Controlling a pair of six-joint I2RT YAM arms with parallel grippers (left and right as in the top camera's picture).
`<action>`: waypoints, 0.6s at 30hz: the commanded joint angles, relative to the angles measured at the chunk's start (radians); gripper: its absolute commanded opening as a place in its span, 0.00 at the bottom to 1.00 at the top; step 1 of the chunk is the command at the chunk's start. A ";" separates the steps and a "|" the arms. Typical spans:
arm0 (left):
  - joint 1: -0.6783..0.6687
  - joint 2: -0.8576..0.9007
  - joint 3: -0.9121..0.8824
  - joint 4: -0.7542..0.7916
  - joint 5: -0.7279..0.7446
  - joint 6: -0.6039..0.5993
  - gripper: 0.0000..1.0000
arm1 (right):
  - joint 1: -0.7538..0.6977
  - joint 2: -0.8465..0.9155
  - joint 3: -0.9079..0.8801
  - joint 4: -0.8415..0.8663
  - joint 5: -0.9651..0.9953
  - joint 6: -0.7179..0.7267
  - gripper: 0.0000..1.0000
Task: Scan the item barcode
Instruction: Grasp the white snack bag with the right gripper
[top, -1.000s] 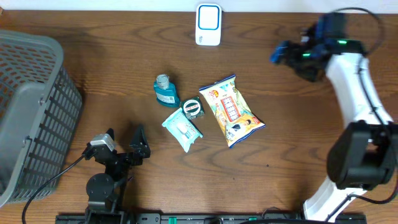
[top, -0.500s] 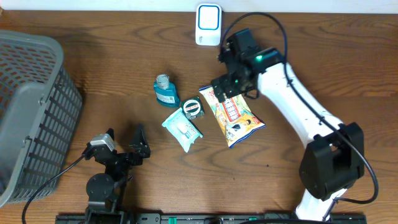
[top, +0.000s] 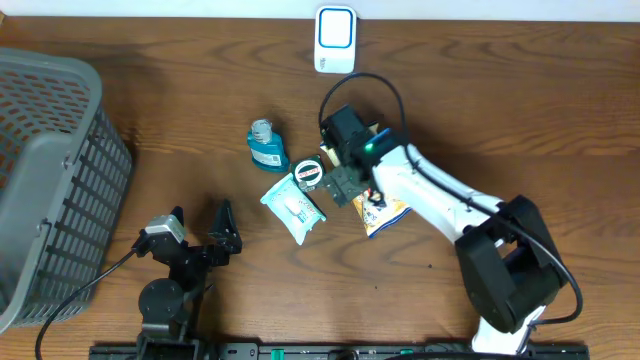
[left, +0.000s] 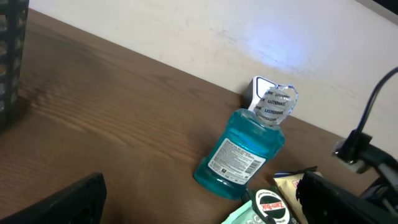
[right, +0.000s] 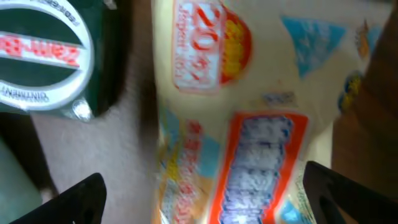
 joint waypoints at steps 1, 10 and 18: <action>0.003 -0.003 -0.018 -0.034 -0.012 0.002 0.98 | 0.034 0.011 -0.054 0.071 0.138 0.006 0.99; 0.003 -0.003 -0.018 -0.034 -0.012 0.002 0.98 | 0.039 0.117 -0.118 0.148 0.288 0.097 0.85; 0.003 -0.003 -0.018 -0.034 -0.012 0.001 0.98 | 0.039 0.190 -0.117 0.024 0.267 0.246 0.19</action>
